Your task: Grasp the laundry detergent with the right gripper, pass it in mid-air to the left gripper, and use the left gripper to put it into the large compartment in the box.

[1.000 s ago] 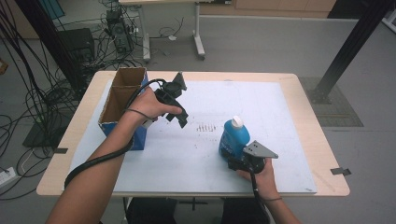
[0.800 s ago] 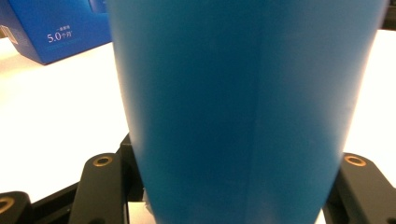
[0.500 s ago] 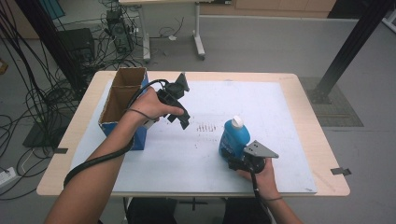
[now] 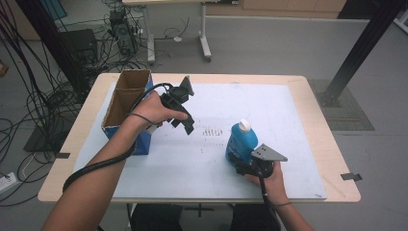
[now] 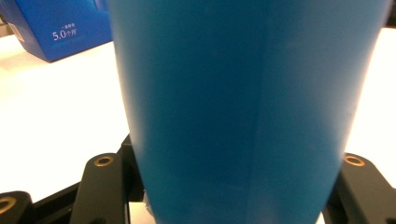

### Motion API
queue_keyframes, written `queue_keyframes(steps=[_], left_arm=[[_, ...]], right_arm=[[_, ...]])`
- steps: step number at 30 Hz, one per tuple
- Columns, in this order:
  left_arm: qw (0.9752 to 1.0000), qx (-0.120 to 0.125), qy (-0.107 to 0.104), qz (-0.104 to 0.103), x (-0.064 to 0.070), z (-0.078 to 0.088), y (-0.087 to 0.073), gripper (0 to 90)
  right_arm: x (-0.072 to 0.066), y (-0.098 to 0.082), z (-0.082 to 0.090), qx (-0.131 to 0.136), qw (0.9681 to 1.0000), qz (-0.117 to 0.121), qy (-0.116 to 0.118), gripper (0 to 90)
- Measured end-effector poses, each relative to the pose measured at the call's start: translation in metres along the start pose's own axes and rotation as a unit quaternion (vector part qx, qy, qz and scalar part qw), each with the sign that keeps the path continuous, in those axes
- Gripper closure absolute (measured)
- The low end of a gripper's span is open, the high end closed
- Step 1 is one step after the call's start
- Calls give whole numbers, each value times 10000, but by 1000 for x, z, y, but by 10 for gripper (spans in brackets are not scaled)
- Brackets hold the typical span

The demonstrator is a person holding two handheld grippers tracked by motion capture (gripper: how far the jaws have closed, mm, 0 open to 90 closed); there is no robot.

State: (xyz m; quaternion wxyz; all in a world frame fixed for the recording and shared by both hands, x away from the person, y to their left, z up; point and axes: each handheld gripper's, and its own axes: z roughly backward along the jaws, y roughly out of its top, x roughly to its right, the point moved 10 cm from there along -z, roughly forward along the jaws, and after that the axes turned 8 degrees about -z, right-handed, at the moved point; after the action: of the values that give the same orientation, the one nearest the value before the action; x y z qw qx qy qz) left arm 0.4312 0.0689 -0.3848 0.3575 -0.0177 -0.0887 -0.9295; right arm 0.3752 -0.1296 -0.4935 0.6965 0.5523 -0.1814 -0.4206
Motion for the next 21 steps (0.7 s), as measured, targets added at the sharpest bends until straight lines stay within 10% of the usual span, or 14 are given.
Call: queue_keyframes(steps=[21], left_arm=[[9987, 222, -112, -436, 6, 33, -5, 93]], right_arm=[[10, 54, 5, -220, 9956, 46, 904, 399]])
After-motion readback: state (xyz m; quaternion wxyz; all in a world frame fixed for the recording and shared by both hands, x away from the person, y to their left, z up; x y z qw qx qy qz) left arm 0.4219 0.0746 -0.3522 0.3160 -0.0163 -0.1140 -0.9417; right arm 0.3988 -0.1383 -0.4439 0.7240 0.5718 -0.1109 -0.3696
